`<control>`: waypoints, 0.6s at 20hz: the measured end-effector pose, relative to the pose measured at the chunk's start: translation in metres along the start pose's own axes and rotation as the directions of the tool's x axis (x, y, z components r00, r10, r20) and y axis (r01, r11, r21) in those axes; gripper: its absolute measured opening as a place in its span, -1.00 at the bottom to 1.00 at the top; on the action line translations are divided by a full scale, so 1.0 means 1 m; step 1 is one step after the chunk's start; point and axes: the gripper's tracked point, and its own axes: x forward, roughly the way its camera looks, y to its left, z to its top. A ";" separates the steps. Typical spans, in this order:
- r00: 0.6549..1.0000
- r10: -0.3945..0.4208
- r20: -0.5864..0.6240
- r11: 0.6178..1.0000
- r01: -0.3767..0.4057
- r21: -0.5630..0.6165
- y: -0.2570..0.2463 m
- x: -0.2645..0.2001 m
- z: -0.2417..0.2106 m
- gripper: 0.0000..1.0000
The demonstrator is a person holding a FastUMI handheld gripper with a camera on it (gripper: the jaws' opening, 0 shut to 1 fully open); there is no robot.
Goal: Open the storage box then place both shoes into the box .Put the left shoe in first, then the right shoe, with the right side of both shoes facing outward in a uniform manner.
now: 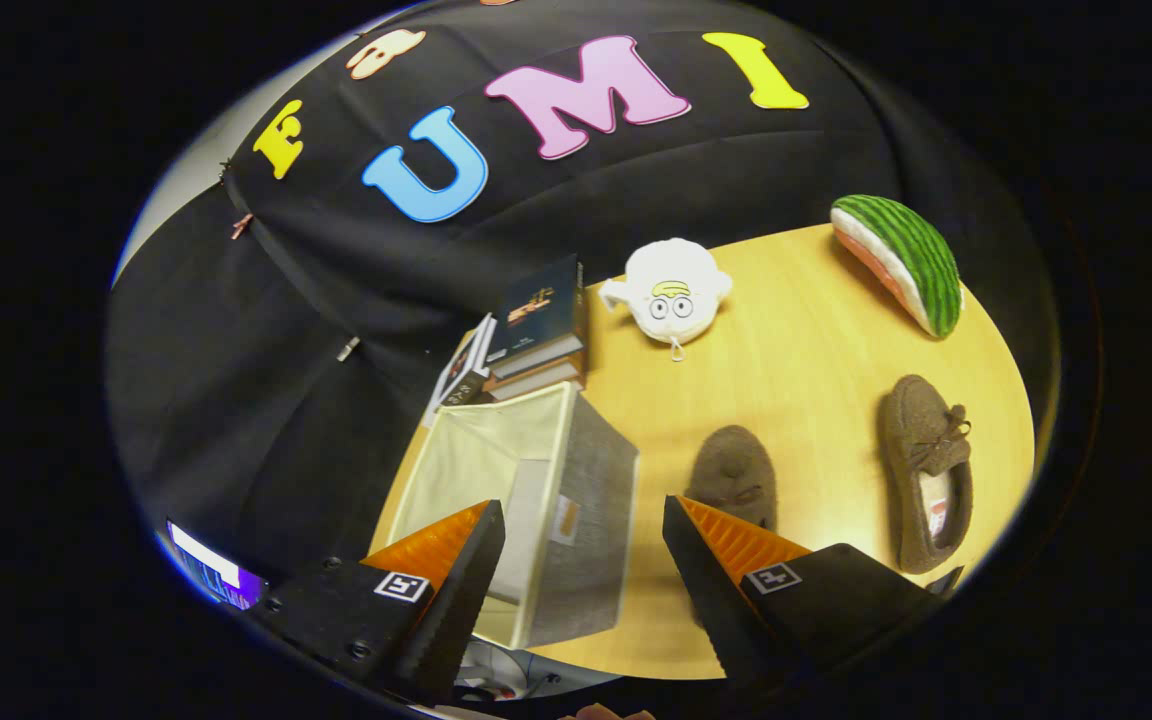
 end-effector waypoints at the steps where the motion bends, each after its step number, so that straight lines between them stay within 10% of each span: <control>1: 0.999 -0.042 -0.008 0.999 0.041 -0.013 -0.016 0.002 -0.005 0.97; 12: 0.943 -0.287 -0.170 0.955 0.268 -0.128 -0.115 0.029 -0.074 0.97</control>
